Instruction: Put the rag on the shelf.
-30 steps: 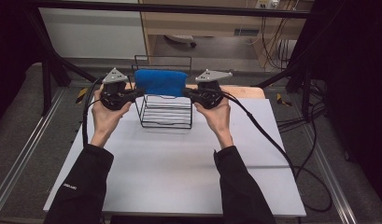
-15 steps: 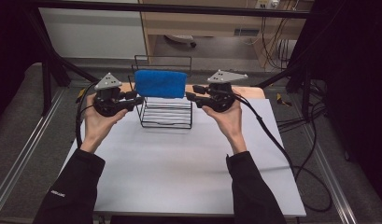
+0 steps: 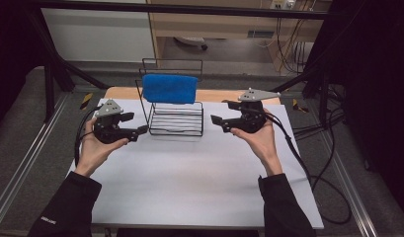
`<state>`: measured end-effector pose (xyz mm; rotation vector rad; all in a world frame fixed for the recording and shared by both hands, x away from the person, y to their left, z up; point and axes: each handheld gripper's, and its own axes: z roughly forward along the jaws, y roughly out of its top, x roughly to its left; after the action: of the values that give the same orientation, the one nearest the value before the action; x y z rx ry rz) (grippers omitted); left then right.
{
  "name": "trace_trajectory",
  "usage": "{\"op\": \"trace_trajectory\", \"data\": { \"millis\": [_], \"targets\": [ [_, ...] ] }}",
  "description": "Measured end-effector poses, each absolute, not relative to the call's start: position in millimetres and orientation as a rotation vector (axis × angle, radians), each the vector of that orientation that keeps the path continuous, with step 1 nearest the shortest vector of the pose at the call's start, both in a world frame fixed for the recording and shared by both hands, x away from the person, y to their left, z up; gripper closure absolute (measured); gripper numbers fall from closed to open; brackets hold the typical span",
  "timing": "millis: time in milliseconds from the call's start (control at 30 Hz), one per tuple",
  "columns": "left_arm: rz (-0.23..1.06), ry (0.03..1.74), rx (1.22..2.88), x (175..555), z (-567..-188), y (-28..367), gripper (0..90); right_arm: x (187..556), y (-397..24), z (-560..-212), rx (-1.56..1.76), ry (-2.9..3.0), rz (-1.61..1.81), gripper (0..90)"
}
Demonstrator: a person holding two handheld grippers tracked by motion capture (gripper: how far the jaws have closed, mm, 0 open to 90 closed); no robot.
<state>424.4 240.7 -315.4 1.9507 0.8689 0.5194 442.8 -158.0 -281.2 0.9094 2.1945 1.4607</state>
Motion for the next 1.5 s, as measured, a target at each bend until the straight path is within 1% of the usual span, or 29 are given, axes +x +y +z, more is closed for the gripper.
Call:
{"op": "trace_trajectory", "data": {
  "millis": [167,267,433,600,933,1167,1500],
  "targets": [
    [0.514,0.883,1.963,412.1,-333.6,243.5,13.6,434.6,-173.0,-301.9,0.953,2.214,1.426,8.9],
    [0.502,0.893,1.961,405.3,-345.9,246.1,10.6,430.4,-180.5,-315.9,0.965,2.222,1.416,5.5],
    [0.476,0.905,1.965,395.9,-365.2,250.5,6.9,422.1,-191.4,-338.8,0.995,2.231,1.388,3.0],
    [0.449,0.91,1.968,388.3,-384.5,256.5,6.6,412.4,-203.4,-362.4,1.038,2.236,1.382,0.9],
    [0.43,0.939,1.982,374.9,-416.4,268.4,6.6,393.2,-225.4,-398.9,1.099,2.269,1.368,0.8],
    [0.423,0.917,2.006,367.5,-429.3,274.6,6.8,377.4,-240.9,-424.4,1.132,2.293,1.326,0.7],
    [0.425,0.91,2.02,361.4,-438.8,276.4,6.9,364.4,-262.0,-442.8,1.149,2.308,1.317,0.8]
  ]
}}
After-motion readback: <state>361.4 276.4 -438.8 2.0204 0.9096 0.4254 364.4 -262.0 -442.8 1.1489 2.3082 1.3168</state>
